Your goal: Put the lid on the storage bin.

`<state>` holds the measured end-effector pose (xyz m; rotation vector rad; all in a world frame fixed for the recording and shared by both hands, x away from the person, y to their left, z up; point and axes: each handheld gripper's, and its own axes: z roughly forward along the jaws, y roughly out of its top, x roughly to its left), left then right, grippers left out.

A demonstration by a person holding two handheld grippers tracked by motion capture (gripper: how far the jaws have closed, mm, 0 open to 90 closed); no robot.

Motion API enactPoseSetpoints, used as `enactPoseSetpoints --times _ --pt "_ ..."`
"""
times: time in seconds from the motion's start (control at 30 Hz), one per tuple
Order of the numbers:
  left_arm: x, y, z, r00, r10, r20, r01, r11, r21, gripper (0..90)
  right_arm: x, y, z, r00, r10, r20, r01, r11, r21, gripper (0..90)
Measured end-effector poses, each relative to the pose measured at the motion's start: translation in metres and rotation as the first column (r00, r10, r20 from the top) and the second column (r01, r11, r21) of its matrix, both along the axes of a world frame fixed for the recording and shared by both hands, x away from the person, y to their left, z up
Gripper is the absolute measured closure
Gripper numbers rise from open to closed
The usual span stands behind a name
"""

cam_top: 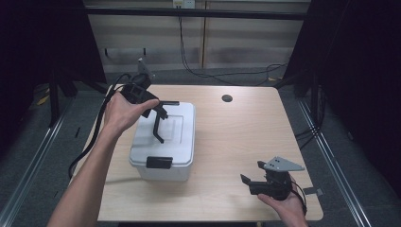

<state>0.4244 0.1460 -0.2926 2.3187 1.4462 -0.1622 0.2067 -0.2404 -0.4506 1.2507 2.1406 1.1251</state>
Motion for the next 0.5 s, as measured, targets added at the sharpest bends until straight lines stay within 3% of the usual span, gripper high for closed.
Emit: enactPoseSetpoints --times 0.17,0.23,0.27,0.3,0.4,0.5 --pt "-0.006 0.017 -0.004 0.9989 -0.035 0.032 0.037 0.9981 -0.05 20.0 0.0 0.0 0.0 1.0 -0.003 -0.002 0.003 1.0 0.0 19.5" --pt "-0.009 0.025 -0.004 0.9972 -0.034 0.067 0.039 0.9964 -0.075 20.0 0.001 -0.001 0.0 1.0 -0.006 -0.001 0.006 1.0 -0.001 19.5" --pt "-0.012 0.033 -0.003 0.9957 -0.041 0.083 0.05 0.9917 -0.118 19.2 0.001 0.0 0.0 1.0 -0.005 -0.001 0.005 1.0 0.0 19.5" --pt "-0.013 0.038 -0.003 0.994 -0.051 0.097 0.063 0.9893 -0.131 18.9 0.0 0.0 0.0 1.0 -0.004 -0.002 0.004 1.0 0.001 19.5" --pt "-0.018 0.044 -0.003 0.99 -0.048 0.133 0.067 0.9877 -0.142 18.6 0.0 0.0 0.0 1.0 -0.004 -0.001 0.004 1.0 0.0 19.5" --pt "-0.023 0.054 -0.003 0.9843 -0.081 0.157 0.107 0.9798 -0.169 18.6 0.001 -0.001 0.0 1.0 -0.008 -0.002 0.008 1.0 0.006 19.5"
